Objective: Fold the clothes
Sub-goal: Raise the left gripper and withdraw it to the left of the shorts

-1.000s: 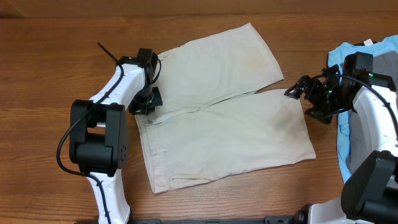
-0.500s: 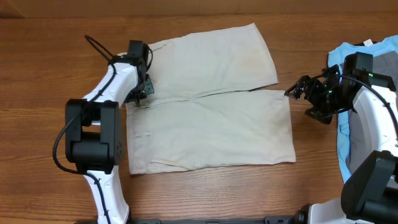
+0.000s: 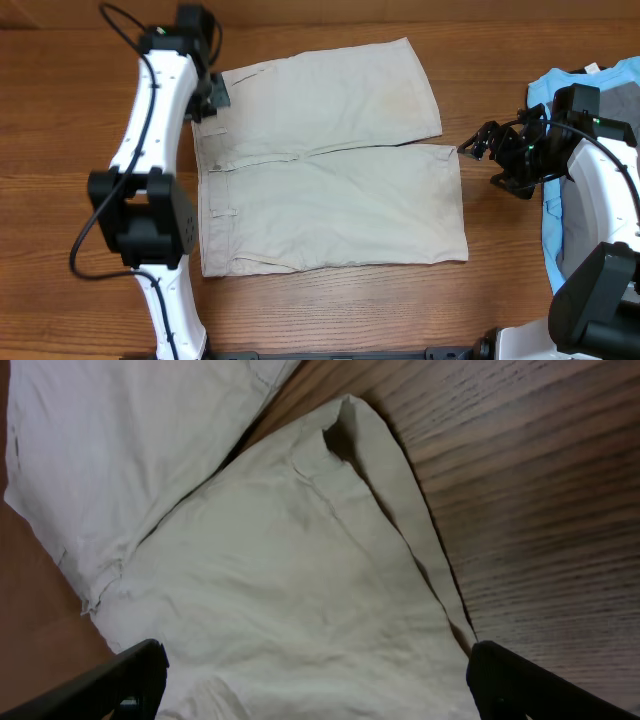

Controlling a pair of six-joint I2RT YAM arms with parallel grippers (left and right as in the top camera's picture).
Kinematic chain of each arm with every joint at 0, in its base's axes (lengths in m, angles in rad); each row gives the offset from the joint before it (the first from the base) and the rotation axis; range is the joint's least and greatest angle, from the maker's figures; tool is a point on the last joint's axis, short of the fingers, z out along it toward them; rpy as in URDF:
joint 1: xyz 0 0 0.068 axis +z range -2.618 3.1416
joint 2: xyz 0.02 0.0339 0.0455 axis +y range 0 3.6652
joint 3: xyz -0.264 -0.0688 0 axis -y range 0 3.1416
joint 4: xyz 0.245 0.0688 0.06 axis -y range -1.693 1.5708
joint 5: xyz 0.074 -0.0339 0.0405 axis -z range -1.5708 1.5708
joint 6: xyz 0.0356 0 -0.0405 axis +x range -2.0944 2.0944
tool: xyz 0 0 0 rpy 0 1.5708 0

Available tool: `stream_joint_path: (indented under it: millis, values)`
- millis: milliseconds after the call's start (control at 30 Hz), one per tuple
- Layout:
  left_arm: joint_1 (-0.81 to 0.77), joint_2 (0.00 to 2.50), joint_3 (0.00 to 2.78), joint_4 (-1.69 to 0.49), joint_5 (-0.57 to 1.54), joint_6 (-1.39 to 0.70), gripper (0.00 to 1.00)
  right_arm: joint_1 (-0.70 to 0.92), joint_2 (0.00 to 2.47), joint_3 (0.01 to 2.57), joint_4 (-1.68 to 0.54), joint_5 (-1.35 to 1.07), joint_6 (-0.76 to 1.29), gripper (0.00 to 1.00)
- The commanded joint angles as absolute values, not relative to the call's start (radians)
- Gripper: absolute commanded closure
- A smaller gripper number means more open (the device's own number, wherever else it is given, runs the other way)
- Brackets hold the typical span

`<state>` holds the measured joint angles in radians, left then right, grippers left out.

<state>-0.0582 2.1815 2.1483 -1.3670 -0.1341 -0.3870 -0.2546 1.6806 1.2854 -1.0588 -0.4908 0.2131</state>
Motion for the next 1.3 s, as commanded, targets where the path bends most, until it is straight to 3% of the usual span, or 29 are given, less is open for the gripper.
stream_joint_path:
  millis: [0, 467, 867, 1033, 1267]
  values:
    - [-0.053, 2.038, 2.241, -1.439, -0.014, -0.406, 0.96, -0.251, 1.679, 1.302, -1.055, -0.494, 0.212, 0.0]
    - [-0.055, 1.628, 2.217, -1.69, 0.014, -0.414, 0.96, -0.251, 1.679, 1.302, -1.055, -0.494, 0.212, 0.0]
    - [-0.059, 1.429, 1.79, -1.66, 0.027, -0.427, 0.95, -0.251, 1.679, 1.302, -1.055, -0.494, 0.212, 0.0]
    - [-0.059, 1.429, 1.611, -1.585, 0.028, -0.427, 0.83, -0.251, 1.679, 1.302, -1.055, -0.494, 0.212, 0.0]
    - [-0.059, 1.436, 1.402, -1.42, 0.09, -0.427, 0.5, -0.251, 1.679, 1.302, -1.055, -0.494, 0.212, 0.0]
